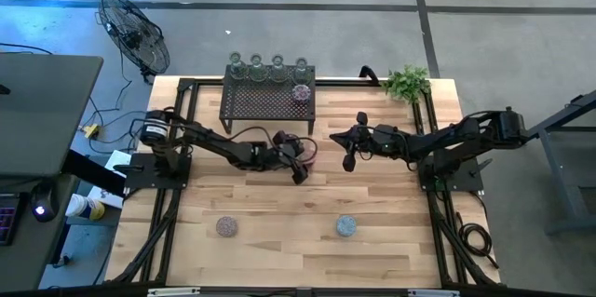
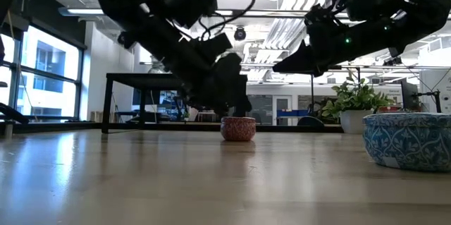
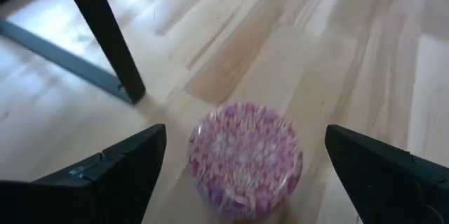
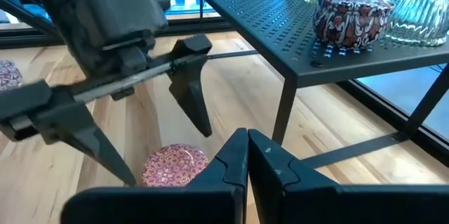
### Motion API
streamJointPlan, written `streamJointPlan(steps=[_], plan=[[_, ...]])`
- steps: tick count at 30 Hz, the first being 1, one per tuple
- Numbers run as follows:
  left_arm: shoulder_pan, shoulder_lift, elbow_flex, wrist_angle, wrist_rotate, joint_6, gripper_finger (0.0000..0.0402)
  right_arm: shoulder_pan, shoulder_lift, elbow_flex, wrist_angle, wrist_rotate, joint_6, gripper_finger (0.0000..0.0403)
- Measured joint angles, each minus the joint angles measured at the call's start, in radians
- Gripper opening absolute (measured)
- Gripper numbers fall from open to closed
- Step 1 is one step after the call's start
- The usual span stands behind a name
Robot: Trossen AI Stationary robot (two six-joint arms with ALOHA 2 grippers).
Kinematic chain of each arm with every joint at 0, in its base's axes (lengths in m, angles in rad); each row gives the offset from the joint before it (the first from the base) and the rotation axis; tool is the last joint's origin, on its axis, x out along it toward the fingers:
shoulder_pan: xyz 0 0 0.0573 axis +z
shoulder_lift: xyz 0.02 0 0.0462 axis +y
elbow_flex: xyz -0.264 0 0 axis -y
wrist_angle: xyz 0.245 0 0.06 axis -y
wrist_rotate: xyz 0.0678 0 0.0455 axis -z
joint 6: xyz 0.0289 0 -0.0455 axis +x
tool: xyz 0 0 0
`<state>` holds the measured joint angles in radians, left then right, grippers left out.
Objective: Pick & Place candle stick holders
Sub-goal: Put the pink scented candle on the shelf
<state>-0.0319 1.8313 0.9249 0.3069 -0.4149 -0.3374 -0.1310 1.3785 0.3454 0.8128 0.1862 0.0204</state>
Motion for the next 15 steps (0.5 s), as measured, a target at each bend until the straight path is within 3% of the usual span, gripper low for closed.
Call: streamJointPlan(steps=[15], plan=[[0.032, 0.054, -0.001, 0.044, 0.090, 0.014, 0.0381, 0.000, 0.000, 0.000, 0.001, -0.003, -0.002, 0.0002]])
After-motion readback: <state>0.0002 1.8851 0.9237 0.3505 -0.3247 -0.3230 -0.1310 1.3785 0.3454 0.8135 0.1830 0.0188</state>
